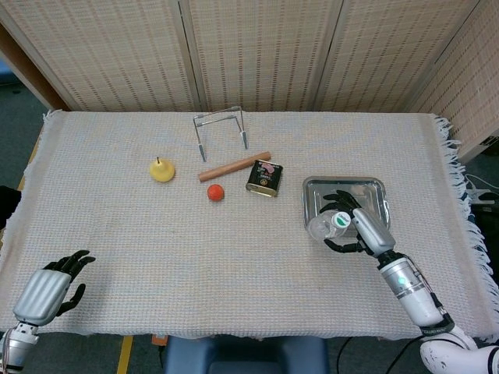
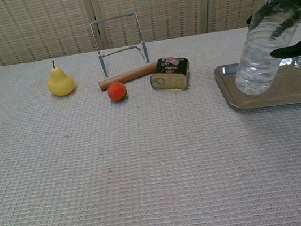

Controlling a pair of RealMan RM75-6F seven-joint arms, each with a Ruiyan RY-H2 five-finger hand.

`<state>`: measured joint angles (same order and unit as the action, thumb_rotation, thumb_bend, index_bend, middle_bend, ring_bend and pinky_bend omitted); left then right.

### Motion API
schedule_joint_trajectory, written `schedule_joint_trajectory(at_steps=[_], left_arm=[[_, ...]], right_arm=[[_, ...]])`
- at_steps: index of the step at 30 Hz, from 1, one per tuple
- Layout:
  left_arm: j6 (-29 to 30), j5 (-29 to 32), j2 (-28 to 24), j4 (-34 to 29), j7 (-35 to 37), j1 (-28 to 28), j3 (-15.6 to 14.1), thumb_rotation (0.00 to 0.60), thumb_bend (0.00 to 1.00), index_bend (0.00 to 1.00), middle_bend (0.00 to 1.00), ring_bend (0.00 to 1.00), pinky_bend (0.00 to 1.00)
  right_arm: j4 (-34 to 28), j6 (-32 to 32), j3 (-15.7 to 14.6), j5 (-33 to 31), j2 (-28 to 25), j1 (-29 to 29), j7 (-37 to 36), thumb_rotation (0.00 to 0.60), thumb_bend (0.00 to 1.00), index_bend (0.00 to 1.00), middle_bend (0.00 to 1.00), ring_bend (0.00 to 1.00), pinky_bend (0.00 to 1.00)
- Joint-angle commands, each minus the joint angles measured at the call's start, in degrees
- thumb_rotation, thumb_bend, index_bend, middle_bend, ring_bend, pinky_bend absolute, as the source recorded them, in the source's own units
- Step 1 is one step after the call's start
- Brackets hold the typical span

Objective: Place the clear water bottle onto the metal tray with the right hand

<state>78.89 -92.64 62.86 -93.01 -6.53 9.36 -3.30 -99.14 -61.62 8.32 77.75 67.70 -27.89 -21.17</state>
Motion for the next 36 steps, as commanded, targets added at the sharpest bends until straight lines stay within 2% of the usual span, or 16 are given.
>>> schedule_joint_trajectory(at_steps=[1, 4, 5, 7, 8, 11, 12, 14, 17, 23, 26, 28, 31, 34, 36], left_arm=[[-0.03, -0.08, 0.00, -0.07, -0.14, -0.01, -0.08, 0.600, 0.50, 0.23, 0.16, 0.26, 0.41], [-0.22, -0.15, 0.04, -0.14, -0.40, 0.07, -0.16, 0.600, 0.50, 0.23, 0.16, 0.26, 0.41], [-0.32, -0.17, 0.06, -0.17, -0.47, 0.11, -0.19, 0.600, 0.50, 0.23, 0.16, 0.26, 0.41], [-0.48, -0.13, 0.08, -0.17, -0.55, 0.17, -0.21, 0.600, 0.50, 0.23, 0.16, 0.26, 0.41], [-0.58, -0.07, 0.09, -0.17, -0.59, 0.21, -0.21, 0.600, 0.50, 0.23, 0.16, 0.26, 0.41], [-0.85, 0.03, 0.09, -0.23, -0.70, 0.30, -0.25, 0.600, 0.50, 0.23, 0.16, 0.26, 0.41], [-0.95, 0.07, 0.09, -0.27, -0.73, 0.33, -0.26, 0.600, 0.50, 0.23, 0.16, 0.26, 0.41], [-1.03, 0.06, 0.08, -0.34, -0.85, 0.36, -0.30, 0.600, 0.50, 0.23, 0.16, 0.26, 0.41], [-1.21, -0.06, 0.11, -0.44, -1.17, 0.43, -0.43, 0.600, 0.50, 0.23, 0.16, 0.25, 0.41], [-1.39, -0.07, 0.09, -0.60, -1.52, 0.51, -0.51, 0.600, 0.50, 0.23, 0.16, 0.26, 0.41], [-1.41, 0.03, 0.10, -0.61, -1.54, 0.51, -0.49, 0.600, 0.50, 0.23, 0.16, 0.26, 0.41], [-1.42, 0.10, 0.09, -0.58, -1.48, 0.49, -0.49, 0.600, 0.50, 0.23, 0.16, 0.26, 0.41], [-1.40, 0.09, 0.08, -0.59, -1.46, 0.50, -0.50, 0.600, 0.50, 0.23, 0.16, 0.26, 0.41], [-1.54, 0.11, 0.03, -0.66, -1.46, 0.54, -0.55, 0.600, 0.50, 0.23, 0.16, 0.26, 0.41], [-1.60, 0.10, 0.03, -0.66, -1.48, 0.57, -0.57, 0.600, 0.50, 0.23, 0.16, 0.26, 0.41]], right_arm=[[-0.60, -7.71, 1.89, -1.99, 1.31, 1.72, 14.59, 0.600, 0.03, 0.47, 0.16, 0.00, 0.22], [1.79, -13.61, 2.30, -2.81, 5.81, 2.65, 26.04, 0.600, 0.03, 0.47, 0.17, 0.00, 0.22], [2.29, -14.48, 2.24, -2.77, 7.16, 2.79, 27.54, 0.600, 0.03, 0.47, 0.17, 0.00, 0.22], [1.43, -13.02, 2.03, -3.04, 7.65, 2.83, 24.20, 0.600, 0.03, 0.48, 0.17, 0.00, 0.22], [0.10, -10.82, 1.81, -3.35, 6.84, 2.71, 20.35, 0.600, 0.03, 0.48, 0.18, 0.00, 0.22], [-5.86, 1.05, 1.19, -3.20, -0.11, 1.38, 0.22, 0.600, 0.03, 0.48, 0.18, 0.00, 0.22], [-7.22, 5.62, 1.13, -1.81, -3.20, 0.61, -8.49, 0.600, 0.03, 0.49, 0.18, 0.00, 0.22], [-7.49, 9.71, 1.12, 1.62, -6.44, -0.26, -19.12, 0.600, 0.03, 0.49, 0.18, 0.00, 0.22], [-5.37, 9.67, 0.72, 8.05, -7.98, -0.57, -31.54, 0.600, 0.03, 0.49, 0.18, 0.00, 0.22], [-3.44, 9.54, -0.86, 12.72, -10.03, -1.59, -48.57, 0.600, 0.03, 0.49, 0.18, 0.00, 0.22], [-2.02, 9.68, -2.19, 14.28, -10.76, -2.06, -53.25, 0.600, 0.03, 0.49, 0.18, 0.00, 0.22], [-0.56, 8.83, -2.52, 14.14, -10.28, -1.81, -50.80, 0.600, 0.03, 0.49, 0.18, 0.00, 0.22], [1.23, 5.91, -1.68, 10.25, -7.56, -0.31, -37.72, 0.600, 0.03, 0.49, 0.18, 0.00, 0.22], [2.22, 1.45, -0.26, 5.15, -3.54, 1.32, -20.39, 0.600, 0.03, 0.49, 0.18, 0.00, 0.22], [2.61, -0.75, 0.83, 2.29, -1.16, 1.55, -11.66, 0.600, 0.03, 0.49, 0.18, 0.00, 0.23]])
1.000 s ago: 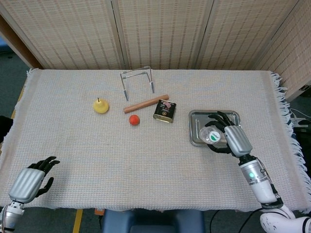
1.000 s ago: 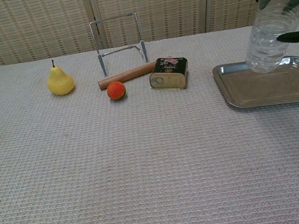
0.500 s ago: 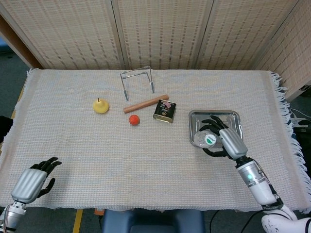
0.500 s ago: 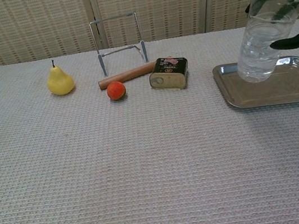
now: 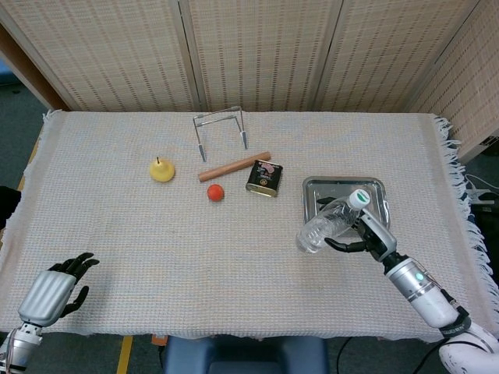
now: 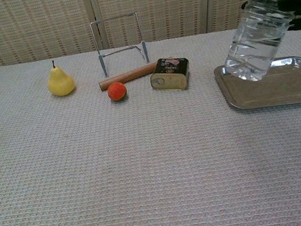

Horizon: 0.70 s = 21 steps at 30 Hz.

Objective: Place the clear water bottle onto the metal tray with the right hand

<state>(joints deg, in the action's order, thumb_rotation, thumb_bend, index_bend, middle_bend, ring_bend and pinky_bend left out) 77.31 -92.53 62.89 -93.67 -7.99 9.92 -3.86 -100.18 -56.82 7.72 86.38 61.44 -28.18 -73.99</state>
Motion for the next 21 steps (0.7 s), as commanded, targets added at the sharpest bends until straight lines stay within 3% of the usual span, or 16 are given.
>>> schedule_joint_trajectory(at_steps=[1, 4, 9, 16, 21], left_arm=[[-0.09, -0.02, -0.01, -0.02, -0.07, 0.04, -0.04, 0.600, 0.50, 0.23, 0.16, 0.26, 0.41], [-0.21, -0.05, -0.03, -0.07, -0.14, 0.08, -0.11, 0.600, 0.50, 0.23, 0.16, 0.26, 0.41], [-0.28, -0.06, -0.12, -0.16, -0.12, 0.11, -0.17, 0.600, 0.50, 0.23, 0.16, 0.26, 0.41], [-0.45, 0.15, -0.10, -0.18, -0.21, 0.15, -0.16, 0.600, 0.50, 0.23, 0.16, 0.26, 0.41], [-0.61, 0.19, -0.01, -0.24, -0.57, 0.19, -0.21, 0.600, 0.50, 0.23, 0.16, 0.26, 0.41]], right_arm=[[4.23, -7.39, 1.59, -7.52, 6.63, 2.24, 47.20, 0.600, 0.03, 0.49, 0.18, 0.00, 0.23], [5.07, -11.40, 1.82, -9.46, 10.40, 3.17, 57.87, 0.600, 0.03, 0.51, 0.18, 0.00, 0.24], [6.40, -13.11, 1.58, -10.29, 13.12, 3.63, 64.28, 0.600, 0.03, 0.51, 0.18, 0.00, 0.24], [7.08, -12.48, 1.61, -9.58, 13.89, 3.68, 62.41, 0.600, 0.03, 0.51, 0.18, 0.00, 0.24], [3.49, -12.82, 1.86, -3.92, 12.23, 2.65, 56.79, 0.600, 0.03, 0.51, 0.18, 0.00, 0.24]])
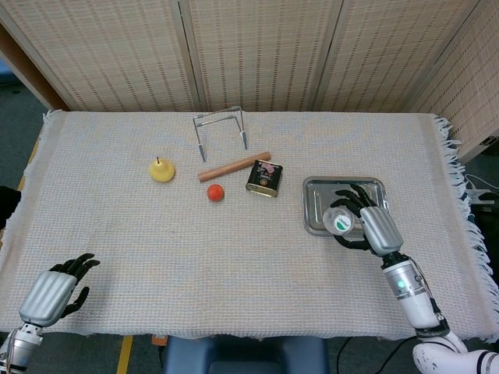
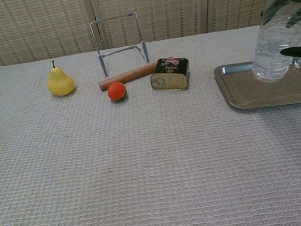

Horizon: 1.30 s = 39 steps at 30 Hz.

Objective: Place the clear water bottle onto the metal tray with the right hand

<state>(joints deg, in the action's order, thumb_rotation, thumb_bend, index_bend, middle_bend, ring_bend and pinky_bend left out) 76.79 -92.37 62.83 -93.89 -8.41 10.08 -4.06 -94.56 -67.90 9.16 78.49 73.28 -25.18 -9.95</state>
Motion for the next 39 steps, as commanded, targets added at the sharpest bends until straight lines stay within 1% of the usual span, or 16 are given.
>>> schedule_joint_trajectory(at_steps=[1, 4, 6, 7, 8, 11, 13, 15, 17, 20, 23, 27, 32, 35, 39], left_arm=[[-0.14, 0.05, 0.06, -0.02, -0.23, 0.04, -0.02, 0.600, 0.50, 0.23, 0.16, 0.26, 0.41], [-0.20, 0.07, 0.08, -0.04, -0.32, 0.06, -0.03, 0.600, 0.50, 0.23, 0.16, 0.26, 0.41], [-0.35, 0.12, 0.15, -0.08, -0.53, 0.11, -0.05, 0.600, 0.50, 0.23, 0.16, 0.26, 0.41], [-0.54, 0.08, 0.19, -0.08, -0.71, 0.17, -0.13, 0.600, 0.50, 0.23, 0.16, 0.26, 0.41], [-0.68, 0.14, 0.21, -0.10, -0.81, 0.22, -0.13, 0.600, 0.50, 0.23, 0.16, 0.26, 0.41], [-0.75, 0.32, 0.19, -0.11, -0.79, 0.26, -0.07, 0.600, 0.50, 0.23, 0.16, 0.26, 0.41], [-0.74, 0.52, 0.15, -0.12, -0.72, 0.24, -0.01, 0.600, 0.50, 0.23, 0.16, 0.26, 0.41], [-0.74, 0.63, 0.13, -0.13, -0.67, 0.22, 0.01, 0.600, 0.50, 0.23, 0.16, 0.26, 0.41], [-0.76, 0.64, 0.15, -0.11, -0.75, 0.23, 0.01, 0.600, 0.50, 0.23, 0.16, 0.26, 0.41], [-1.00, 0.73, 0.21, -0.10, -0.88, 0.31, -0.02, 0.600, 0.50, 0.23, 0.16, 0.26, 0.41], [-1.24, 0.81, 0.24, -0.14, -1.11, 0.40, -0.05, 0.600, 0.50, 0.23, 0.16, 0.26, 0.41], [-1.16, 0.66, 0.29, -0.17, -1.27, 0.39, -0.13, 0.600, 0.50, 0.23, 0.16, 0.26, 0.41], [-1.04, 0.65, 0.25, -0.24, -1.33, 0.32, -0.17, 0.600, 0.50, 0.23, 0.16, 0.26, 0.41], [-1.03, 0.66, 0.28, -0.26, -1.37, 0.30, -0.19, 0.600, 0.50, 0.23, 0.16, 0.26, 0.41], [-1.18, 0.67, 0.31, -0.24, -1.54, 0.36, -0.24, 0.600, 0.50, 0.23, 0.16, 0.26, 0.41]], right_arm=[[-2.75, -2.00, 0.55, 4.98, 0.08, -0.54, -8.19, 0.600, 0.03, 0.51, 0.19, 0.00, 0.24], [-3.32, -2.35, 0.64, 6.21, -0.29, -0.74, -9.30, 0.600, 0.03, 0.52, 0.19, 0.00, 0.25], [-4.57, -4.11, 1.02, 9.96, -0.90, -1.29, -11.62, 0.600, 0.03, 0.52, 0.19, 0.00, 0.27], [-4.49, -5.64, 1.38, 12.22, -1.06, -1.56, -11.94, 0.600, 0.03, 0.52, 0.19, 0.00, 0.28], [-2.79, -5.79, 0.90, 11.84, -0.86, -1.14, -11.89, 0.600, 0.03, 0.52, 0.19, 0.00, 0.29], [1.33, -3.05, -0.04, 6.32, 0.36, -0.21, -9.95, 0.600, 0.03, 0.52, 0.19, 0.00, 0.31], [6.39, 0.62, -0.23, 0.72, 2.40, -0.16, -8.47, 0.600, 0.03, 0.52, 0.19, 0.00, 0.31], [9.52, 3.83, -0.14, -2.87, 3.73, -0.43, -9.19, 0.600, 0.03, 0.52, 0.19, 0.00, 0.31], [12.26, 6.91, 0.12, -5.17, 4.81, -1.02, -10.77, 0.600, 0.03, 0.52, 0.19, 0.00, 0.31], [13.82, 7.76, 0.48, -4.73, 5.63, -1.68, -11.83, 0.600, 0.03, 0.53, 0.19, 0.00, 0.31], [11.31, 5.52, 0.70, -1.58, 4.99, -1.82, -11.97, 0.600, 0.03, 0.52, 0.19, 0.00, 0.31], [4.81, 0.81, 0.14, 3.83, 2.70, -1.14, -9.67, 0.600, 0.03, 0.52, 0.19, 0.00, 0.31], [-1.26, -2.64, -0.67, 7.85, -0.03, -0.17, -8.05, 0.600, 0.03, 0.52, 0.19, 0.00, 0.31], [-1.84, -3.86, -0.95, 8.57, -0.45, 0.39, -7.54, 0.600, 0.03, 0.52, 0.19, 0.00, 0.31], [-0.37, -3.21, -1.04, 7.06, -0.52, 0.63, -8.55, 0.600, 0.03, 0.52, 0.19, 0.00, 0.31]])
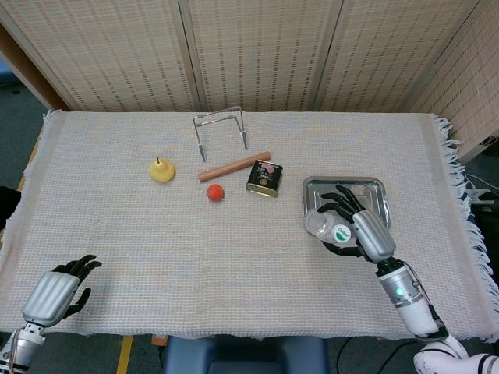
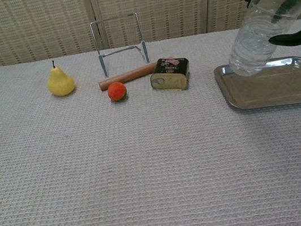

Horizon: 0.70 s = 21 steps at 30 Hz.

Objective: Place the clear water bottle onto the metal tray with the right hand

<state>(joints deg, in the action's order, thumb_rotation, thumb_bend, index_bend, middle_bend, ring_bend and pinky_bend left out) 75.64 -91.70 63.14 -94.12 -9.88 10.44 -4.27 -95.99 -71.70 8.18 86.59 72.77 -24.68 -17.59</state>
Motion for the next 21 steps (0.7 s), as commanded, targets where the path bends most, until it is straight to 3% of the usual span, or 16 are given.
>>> schedule_joint_trajectory(at_steps=[1, 5, 21], left_arm=[[-0.02, -0.02, 0.00, -0.03, -0.11, -0.01, -0.04, 0.600, 0.50, 0.23, 0.16, 0.26, 0.41], [0.01, 0.01, 0.06, -0.03, -0.30, -0.02, -0.04, 0.600, 0.50, 0.23, 0.16, 0.26, 0.41], [-0.25, 0.16, 0.59, -0.09, -1.95, -0.01, -0.10, 0.600, 0.50, 0.23, 0.16, 0.26, 0.41]], right_arm=[[1.68, 0.86, 0.03, -1.51, 0.09, 0.09, -1.40, 0.600, 0.03, 0.52, 0.19, 0.00, 0.31], [5.14, 2.36, 0.51, -3.25, 0.44, -0.21, -5.19, 0.600, 0.03, 0.52, 0.19, 0.00, 0.31], [27.24, 8.30, 0.91, -4.90, 5.20, -1.49, -31.68, 0.600, 0.03, 0.52, 0.19, 0.00, 0.27]])
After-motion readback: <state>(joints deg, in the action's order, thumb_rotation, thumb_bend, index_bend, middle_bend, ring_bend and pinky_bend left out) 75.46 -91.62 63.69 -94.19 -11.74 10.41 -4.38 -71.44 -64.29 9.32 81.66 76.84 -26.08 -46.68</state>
